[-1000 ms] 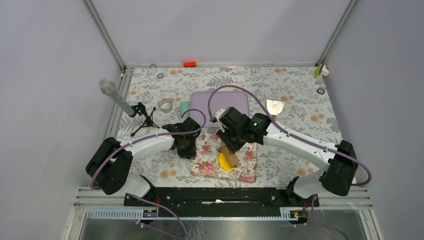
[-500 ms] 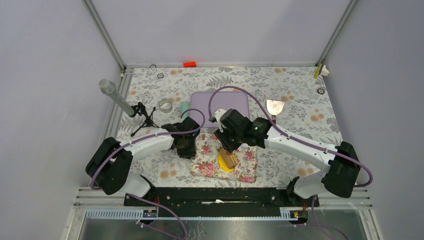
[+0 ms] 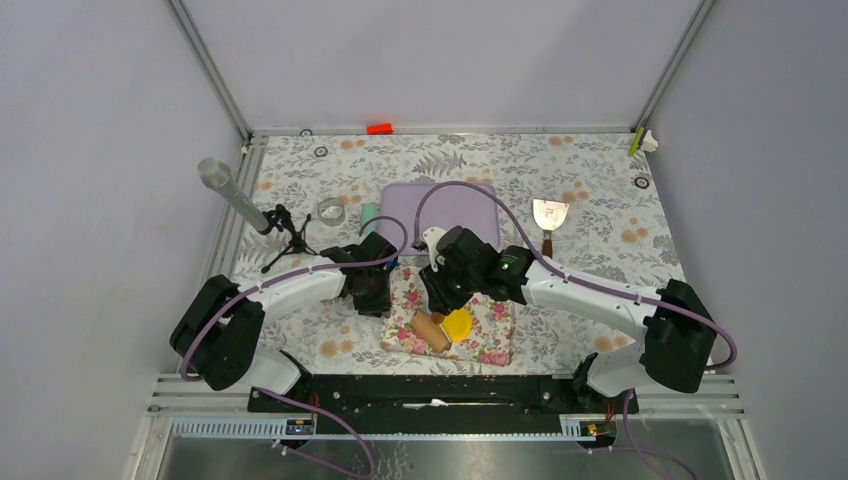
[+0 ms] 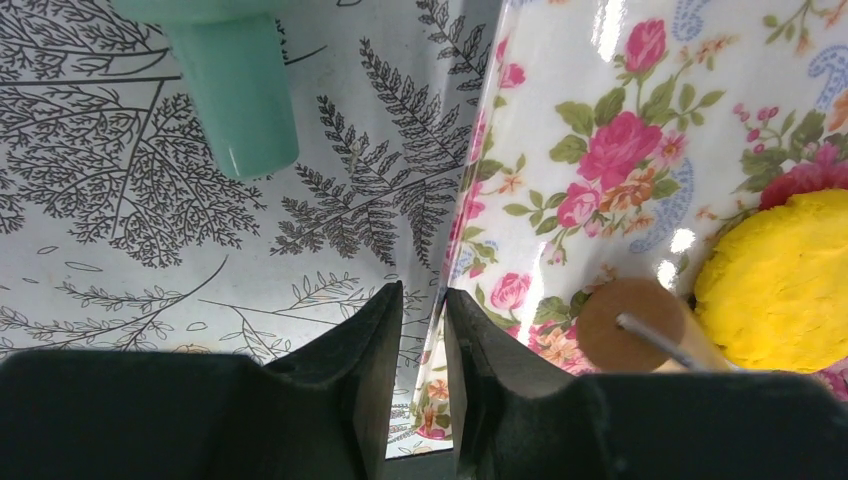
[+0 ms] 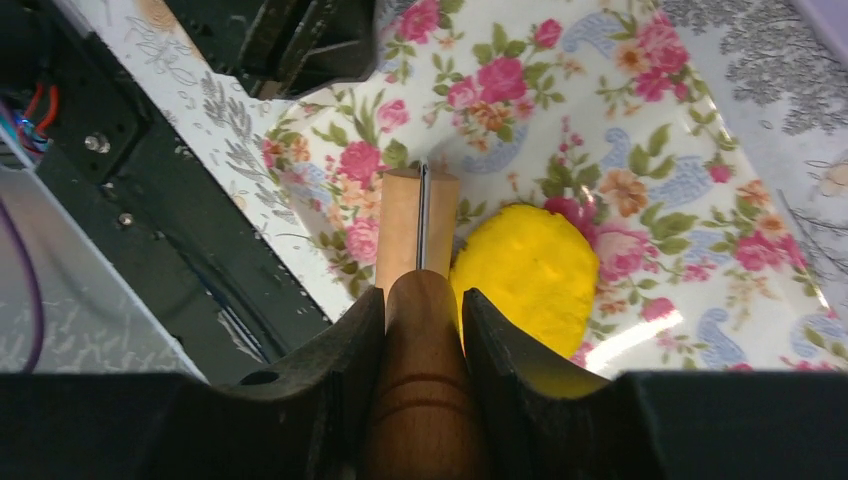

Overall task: Roll out the dumpling wrappers from the dough
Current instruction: Flatten out the dough on the work surface.

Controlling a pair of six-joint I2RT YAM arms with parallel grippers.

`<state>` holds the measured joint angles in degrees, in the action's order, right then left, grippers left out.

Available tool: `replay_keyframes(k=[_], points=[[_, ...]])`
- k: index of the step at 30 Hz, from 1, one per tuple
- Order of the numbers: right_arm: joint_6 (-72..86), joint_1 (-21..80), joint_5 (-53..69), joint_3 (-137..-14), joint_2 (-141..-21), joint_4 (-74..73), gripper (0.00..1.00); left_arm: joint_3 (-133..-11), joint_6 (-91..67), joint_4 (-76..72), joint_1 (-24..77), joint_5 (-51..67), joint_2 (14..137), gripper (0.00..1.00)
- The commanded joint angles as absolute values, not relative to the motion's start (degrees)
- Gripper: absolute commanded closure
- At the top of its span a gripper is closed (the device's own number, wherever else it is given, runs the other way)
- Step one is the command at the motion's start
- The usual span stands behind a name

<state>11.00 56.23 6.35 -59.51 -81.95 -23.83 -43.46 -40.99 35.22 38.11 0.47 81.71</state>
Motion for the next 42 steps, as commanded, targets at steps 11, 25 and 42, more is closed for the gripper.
replay_keyframes(k=[11, 25, 42], points=[[9.9, 56.5, 9.6, -68.1, -79.4, -39.4, 1.0, -43.5, -40.1, 35.2, 36.9, -2.4, 80.3, 0.73], [10.0, 56.2, 9.5, -65.1, -75.6, -41.2, 1.0, -44.4, -39.6, 35.8, 36.9, -2.4, 80.6, 0.73], [10.1, 56.8, 11.6, -63.1, -81.8, -29.5, 1.0, -44.4, -39.8, 35.4, 36.9, -1.9, 82.2, 0.73]])
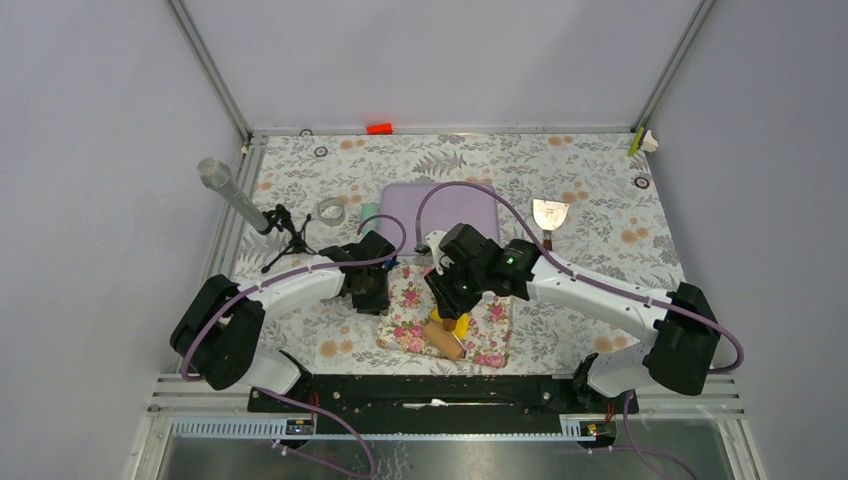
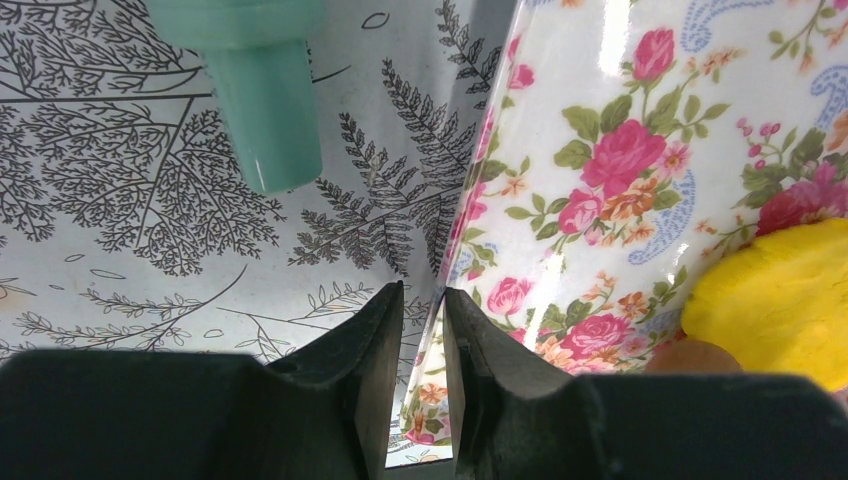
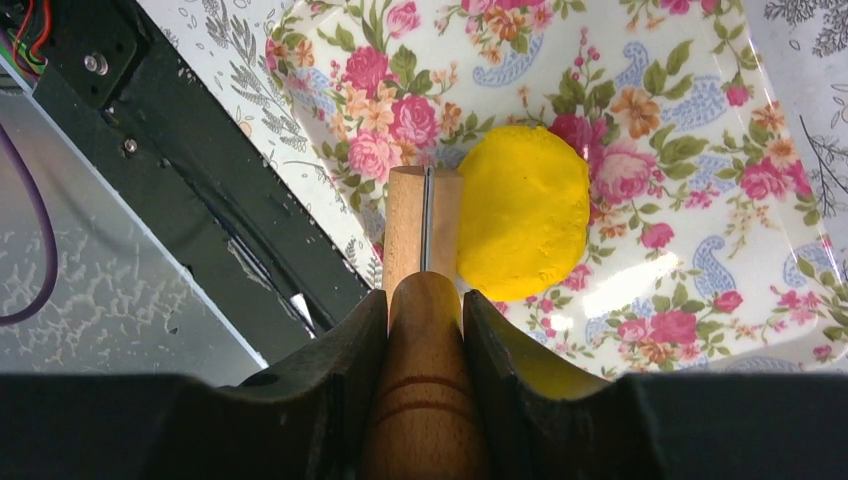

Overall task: Roll out the dumpling wrappers from the dough
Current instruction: Flatten out the dough on the work surface.

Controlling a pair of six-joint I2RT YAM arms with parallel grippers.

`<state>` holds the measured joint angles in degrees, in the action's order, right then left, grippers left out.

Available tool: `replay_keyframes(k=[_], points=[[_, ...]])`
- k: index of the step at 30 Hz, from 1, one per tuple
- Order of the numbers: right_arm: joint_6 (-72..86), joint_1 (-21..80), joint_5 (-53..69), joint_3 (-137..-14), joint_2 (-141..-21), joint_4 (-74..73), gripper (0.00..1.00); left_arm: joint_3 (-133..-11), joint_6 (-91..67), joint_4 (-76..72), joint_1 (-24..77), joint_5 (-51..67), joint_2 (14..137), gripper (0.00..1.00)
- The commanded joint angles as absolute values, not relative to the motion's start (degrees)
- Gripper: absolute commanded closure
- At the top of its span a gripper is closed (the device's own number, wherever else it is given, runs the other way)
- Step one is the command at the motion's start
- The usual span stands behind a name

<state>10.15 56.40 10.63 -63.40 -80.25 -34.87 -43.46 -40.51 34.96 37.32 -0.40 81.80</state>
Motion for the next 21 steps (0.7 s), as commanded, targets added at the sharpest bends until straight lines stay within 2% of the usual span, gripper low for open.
replay_keyframes(k=[1, 21], points=[[9.9, 56.8, 11.1, -62.6, -82.2, -29.0, 1.0, -44.4, -39.8, 35.4, 36.9, -1.9, 82.2, 0.73], [11.6, 56.7, -15.7, -57.1, -79.3, -24.5, 1.0, -43.5, -39.6, 34.7, 36.9, -1.4, 81.7, 0.73]])
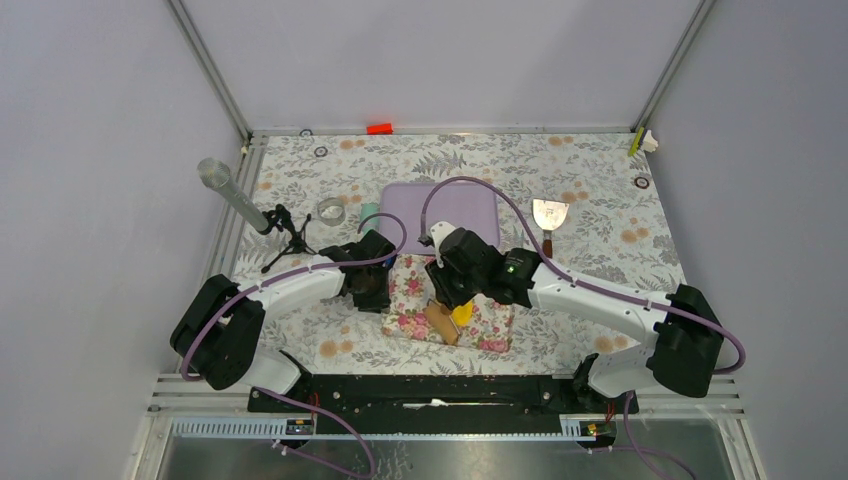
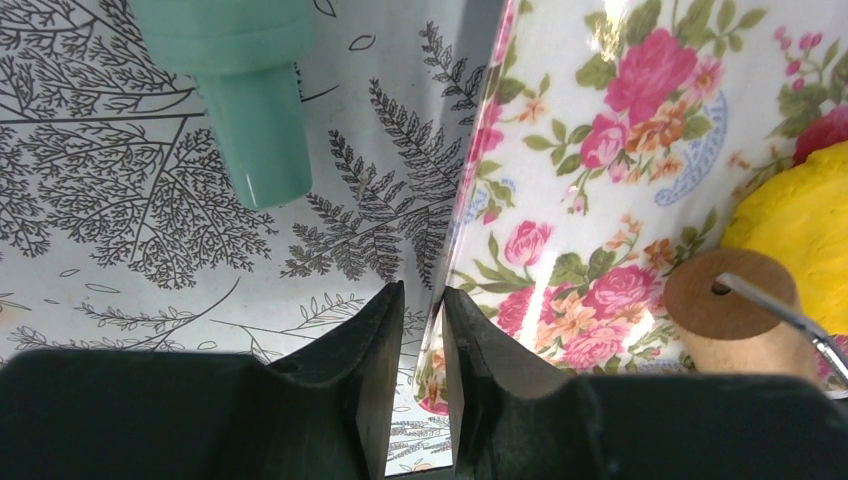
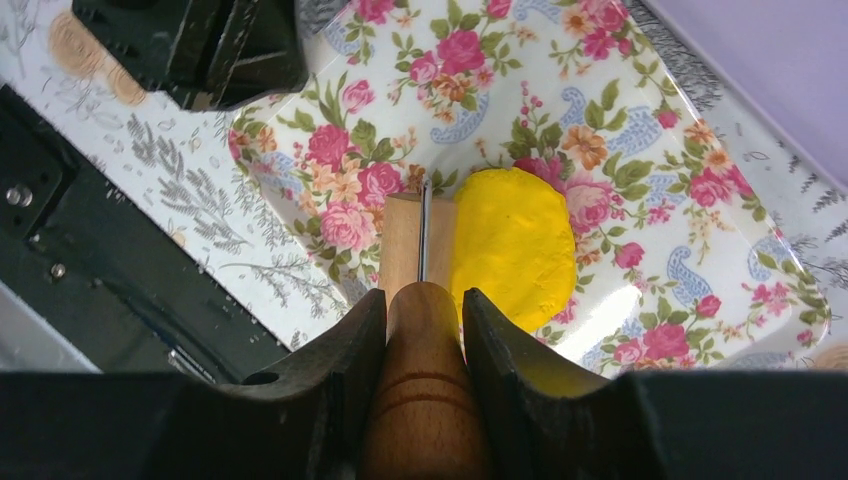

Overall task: Roll out the dumpling wrappers from the dough
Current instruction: Flatten out the dough on the work surface.

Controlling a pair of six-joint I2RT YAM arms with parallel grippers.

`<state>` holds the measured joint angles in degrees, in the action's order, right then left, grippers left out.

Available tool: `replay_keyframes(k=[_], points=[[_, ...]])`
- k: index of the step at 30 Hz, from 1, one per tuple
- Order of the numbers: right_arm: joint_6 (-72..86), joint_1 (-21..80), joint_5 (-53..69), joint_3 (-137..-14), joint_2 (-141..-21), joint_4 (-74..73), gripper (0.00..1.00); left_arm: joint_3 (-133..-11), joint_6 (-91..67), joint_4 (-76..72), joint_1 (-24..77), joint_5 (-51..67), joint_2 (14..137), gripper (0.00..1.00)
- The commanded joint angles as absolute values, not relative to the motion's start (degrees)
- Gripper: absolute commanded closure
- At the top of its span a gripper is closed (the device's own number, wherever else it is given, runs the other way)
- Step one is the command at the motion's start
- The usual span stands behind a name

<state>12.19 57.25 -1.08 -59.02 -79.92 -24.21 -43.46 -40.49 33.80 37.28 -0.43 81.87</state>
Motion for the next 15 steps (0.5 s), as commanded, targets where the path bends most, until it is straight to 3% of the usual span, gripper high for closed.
replay_keyframes(k=[1, 15], points=[[12.1, 56.7, -16.1, -57.1, -79.0, -24.3, 1.0, -43.4, -39.6, 34.6, 36.9, -1.3, 81.7, 0.73], [14.0, 56.7, -20.5, -59.2, -79.2, -24.3, 1.0, -42.4, -40.0, 34.2, 36.9, -1.1, 81.0, 0.73]])
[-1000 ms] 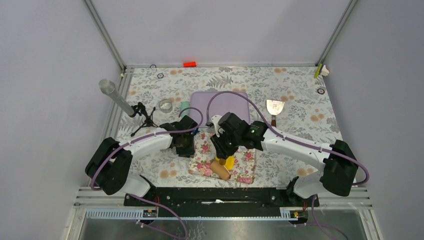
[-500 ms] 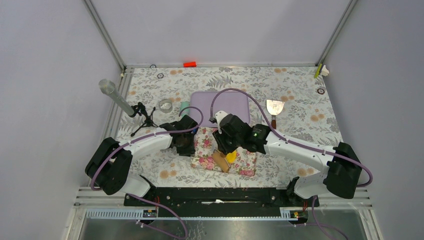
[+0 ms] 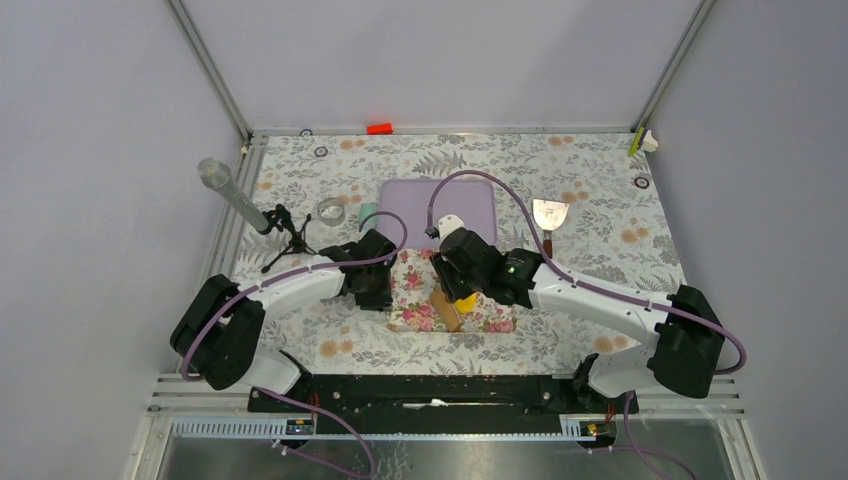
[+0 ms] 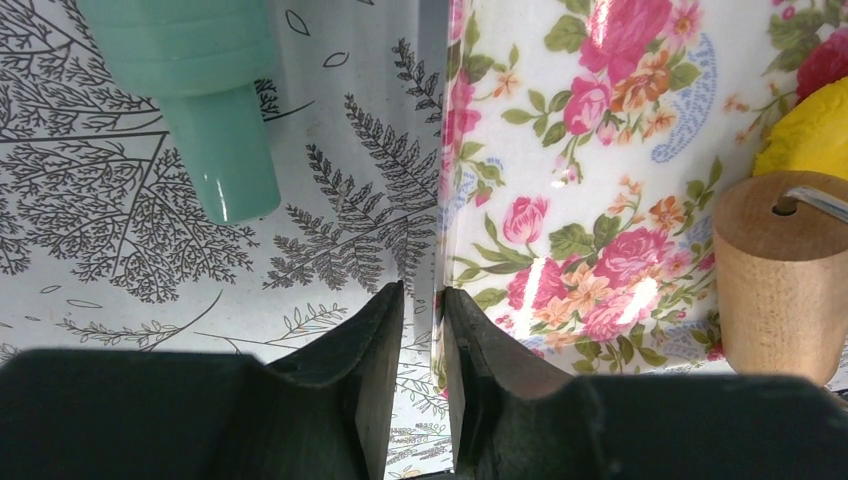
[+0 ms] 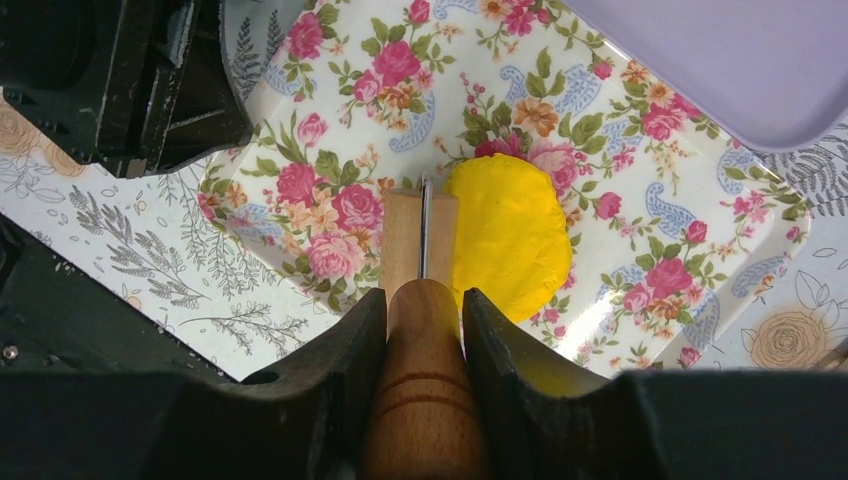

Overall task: Roll out the dumpling wrappers from the dough
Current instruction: Flatten out the dough on the work surface.

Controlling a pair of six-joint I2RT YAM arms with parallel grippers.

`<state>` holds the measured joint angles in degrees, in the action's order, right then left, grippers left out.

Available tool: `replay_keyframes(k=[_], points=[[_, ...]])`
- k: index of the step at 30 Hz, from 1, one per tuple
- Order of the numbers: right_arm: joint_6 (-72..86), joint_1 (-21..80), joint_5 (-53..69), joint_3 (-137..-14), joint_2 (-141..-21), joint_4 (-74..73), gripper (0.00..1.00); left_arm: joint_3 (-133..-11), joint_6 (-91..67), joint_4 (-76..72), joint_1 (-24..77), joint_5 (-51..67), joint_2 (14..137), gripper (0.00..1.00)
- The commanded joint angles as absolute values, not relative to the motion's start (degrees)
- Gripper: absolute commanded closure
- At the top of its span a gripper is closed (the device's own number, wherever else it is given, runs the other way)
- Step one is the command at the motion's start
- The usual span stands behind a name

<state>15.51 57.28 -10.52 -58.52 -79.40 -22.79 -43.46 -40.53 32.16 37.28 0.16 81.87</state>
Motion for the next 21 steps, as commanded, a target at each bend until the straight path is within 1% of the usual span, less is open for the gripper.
replay_keyframes(k=[1, 5, 12, 21], points=[[14.2, 56.6, -21.0, -59.2, -79.1, -24.3, 1.0, -42.3, -40.1, 34.2, 36.9, -1.1, 81.0, 0.73], [14.3, 56.6, -19.2, -59.9, -78.3, -24.6, 1.0, -42.4, -40.2, 33.8, 36.9, -0.7, 81.0, 0.73], [15.2, 56.6, -17.1, -61.6, -76.5, -25.9, 1.0, -42.7, -40.4, 32.3, 36.9, 1.2, 81.7, 0.69], [16.5, 56.6, -16.0, -58.6, -76.1, -25.7, 1.0, -41.8, -40.9, 30.9, 36.9, 2.4, 80.5, 0.68]])
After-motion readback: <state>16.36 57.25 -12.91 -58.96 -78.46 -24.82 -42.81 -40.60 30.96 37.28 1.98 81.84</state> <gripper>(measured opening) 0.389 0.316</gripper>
